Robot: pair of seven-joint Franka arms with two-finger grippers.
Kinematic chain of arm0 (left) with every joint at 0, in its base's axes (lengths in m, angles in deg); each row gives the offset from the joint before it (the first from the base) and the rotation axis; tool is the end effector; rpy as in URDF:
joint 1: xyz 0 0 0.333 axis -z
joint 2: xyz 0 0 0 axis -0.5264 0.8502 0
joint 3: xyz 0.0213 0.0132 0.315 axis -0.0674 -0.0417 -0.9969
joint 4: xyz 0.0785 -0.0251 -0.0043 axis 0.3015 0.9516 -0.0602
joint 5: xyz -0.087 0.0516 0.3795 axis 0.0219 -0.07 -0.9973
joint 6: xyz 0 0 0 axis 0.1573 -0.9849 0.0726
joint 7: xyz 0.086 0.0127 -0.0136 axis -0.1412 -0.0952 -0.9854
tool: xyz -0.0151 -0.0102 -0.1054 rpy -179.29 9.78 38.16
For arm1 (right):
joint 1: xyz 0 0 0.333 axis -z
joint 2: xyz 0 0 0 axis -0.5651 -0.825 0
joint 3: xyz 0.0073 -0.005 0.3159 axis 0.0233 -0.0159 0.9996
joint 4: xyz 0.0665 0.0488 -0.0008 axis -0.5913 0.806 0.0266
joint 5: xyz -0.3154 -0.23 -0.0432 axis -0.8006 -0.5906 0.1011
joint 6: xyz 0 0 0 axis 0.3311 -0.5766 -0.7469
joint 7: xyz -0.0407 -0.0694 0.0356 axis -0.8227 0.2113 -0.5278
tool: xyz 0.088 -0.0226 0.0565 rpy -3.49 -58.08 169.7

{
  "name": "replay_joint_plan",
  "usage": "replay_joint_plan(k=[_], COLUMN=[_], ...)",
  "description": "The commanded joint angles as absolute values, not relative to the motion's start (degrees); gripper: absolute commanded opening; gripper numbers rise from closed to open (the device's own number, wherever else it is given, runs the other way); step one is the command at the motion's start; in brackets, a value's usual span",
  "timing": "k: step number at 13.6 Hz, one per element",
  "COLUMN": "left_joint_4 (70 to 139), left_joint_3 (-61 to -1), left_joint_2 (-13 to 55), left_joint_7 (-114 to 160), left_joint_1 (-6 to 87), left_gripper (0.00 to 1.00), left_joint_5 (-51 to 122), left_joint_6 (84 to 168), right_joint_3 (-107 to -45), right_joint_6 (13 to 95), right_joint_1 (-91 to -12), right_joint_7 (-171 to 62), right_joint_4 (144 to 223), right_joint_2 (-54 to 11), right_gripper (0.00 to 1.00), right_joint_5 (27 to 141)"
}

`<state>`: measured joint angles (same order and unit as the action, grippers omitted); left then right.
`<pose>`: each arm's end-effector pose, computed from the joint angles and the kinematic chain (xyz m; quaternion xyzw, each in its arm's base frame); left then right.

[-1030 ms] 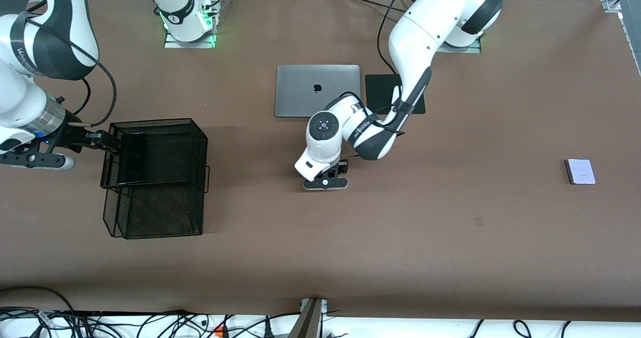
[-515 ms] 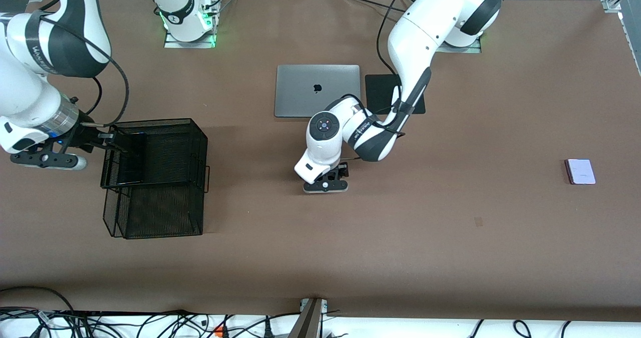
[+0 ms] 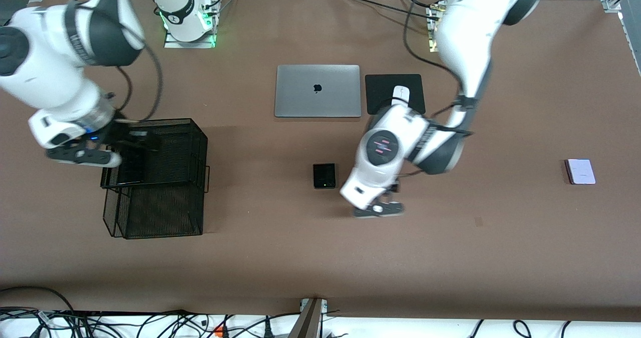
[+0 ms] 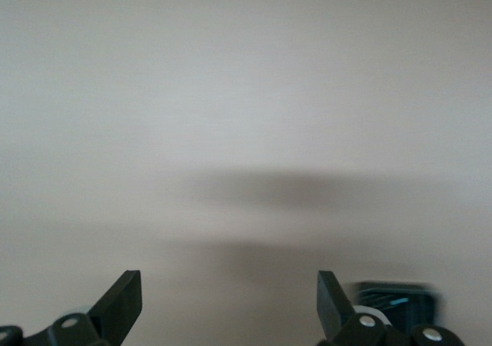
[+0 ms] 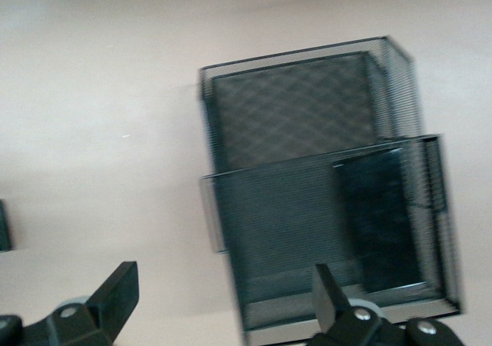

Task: Place phones with both arms
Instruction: 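Grasp the flip phone with the right gripper while the left gripper withdraws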

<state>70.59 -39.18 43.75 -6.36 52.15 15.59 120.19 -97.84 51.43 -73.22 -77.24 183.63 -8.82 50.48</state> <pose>0.6790 -0.3399 0.2985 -0.9989 -0.0367 0.0036 0.0287 0.6021 0.1455 0.4895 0.9974 -0.0592 0.0420 0.0033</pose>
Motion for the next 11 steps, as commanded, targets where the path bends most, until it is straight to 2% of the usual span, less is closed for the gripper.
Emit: replay_joint_plan(k=[1, 2, 4, 7, 9, 11], left_joint_4=[84.8, 87.4, 90.3, 93.0, 93.0, 92.9], left_joint_3=[-37.9, -37.9, -38.4, -38.4, -38.4, -38.4], left_joint_2=[34.2, 32.6, 30.1, 28.4, 28.0, 27.7], left_joint_7=[3.2, 7.4, 15.8, 25.5, 34.1, 42.1], left_joint_1=[45.4, 42.4, 36.8, 27.6, 22.1, 16.4], left_gripper=[1.0, 1.0, 1.0, 1.0, 1.0, 1.0], left_joint_5=[16.4, 16.0, 15.7, 9.8, 8.5, 6.5], left_joint_6=[120.3, 120.4, 120.3, 120.4, 120.6, 121.6], right_joint_3=[-98.1, -97.8, -94.3, -92.7, -91.4, -88.4], right_joint_6=[50.7, 50.5, 50.9, 51.0, 54.2, 62.7], right_joint_1=[-80.0, -81.0, -81.4, -83.4, -84.4, -84.5], right_joint_7=[-84.8, -85.0, -86.9, -93.1, -93.9, -96.3], right_joint_4=[179.4, 176.8, 171.6, 159.9, 155.8, 155.3], right_joint_2=[-13.7, -15.9, -22.1, -34.2, -40.2, -44.5], right_gripper=[1.0, 1.0, 1.0, 1.0, 1.0, 1.0], right_joint_5=[51.3, 51.9, 60.6, 62.8, 63.0, 62.9])
